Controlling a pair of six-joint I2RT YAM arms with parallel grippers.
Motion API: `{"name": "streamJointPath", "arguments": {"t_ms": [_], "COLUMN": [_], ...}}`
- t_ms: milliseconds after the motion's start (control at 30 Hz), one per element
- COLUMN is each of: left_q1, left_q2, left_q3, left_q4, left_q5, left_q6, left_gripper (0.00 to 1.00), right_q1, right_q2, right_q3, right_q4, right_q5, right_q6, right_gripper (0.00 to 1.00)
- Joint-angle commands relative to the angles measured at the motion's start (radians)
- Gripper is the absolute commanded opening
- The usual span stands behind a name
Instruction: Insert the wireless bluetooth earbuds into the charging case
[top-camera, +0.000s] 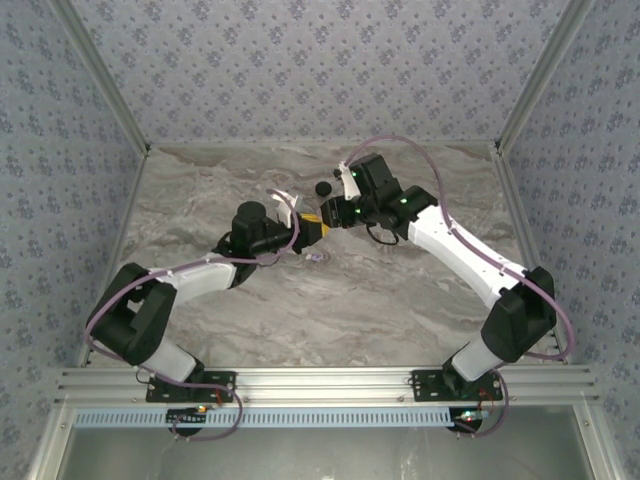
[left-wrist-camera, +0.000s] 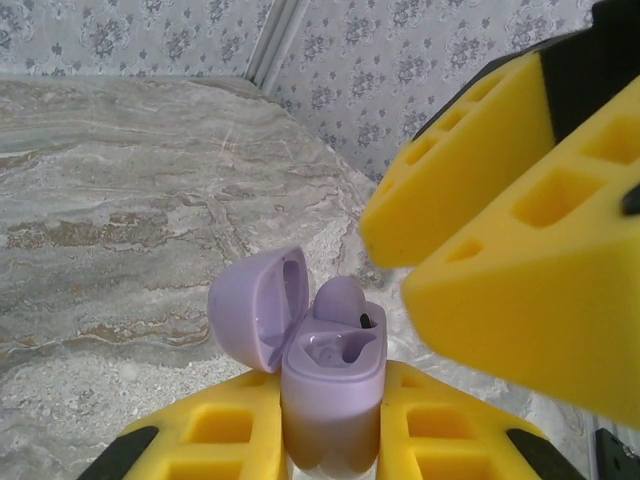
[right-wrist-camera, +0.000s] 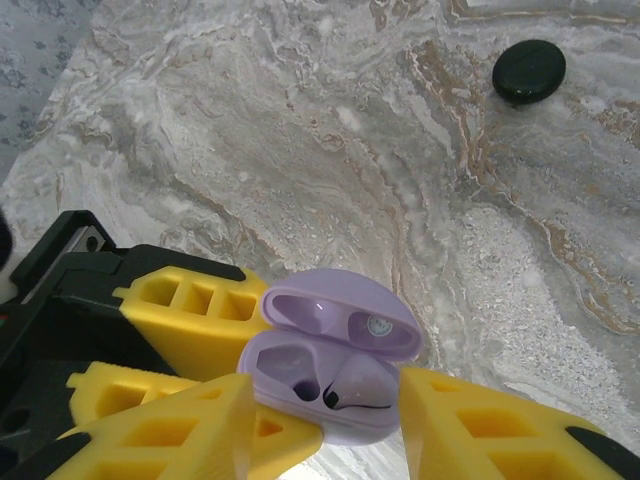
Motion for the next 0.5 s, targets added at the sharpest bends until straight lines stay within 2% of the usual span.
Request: {"name": "streamJointPath", "arguments": {"t_ms": [0,300,467], "left_q1": [-0.006,-0.007,-0.006], "left_q2": [-0.043,-0.124,-0.213], "left_q3": [-0.006,-0.017,-0.026], "left_q4": [-0.012,-0.133,-0.235], "left_q5": [0.01,-0.063,-0.102], "left_q6": [0.042,0.118,0.152], "left_gripper": [0.19,0.19,0.19], "right_q1": [0.005,-0.021,-0.057], "right_q2": [-0.033,-0.064,-0.034], "right_q3": [0.033,-0.006,-0.022], "right_q4": [-0.038,-0.038,-0.102], "right_q5": [0.045,0.199,0.208], "right_q6": [-0.02,0.047,0.054], "right_gripper": [0.44,0.45,0.45]}}
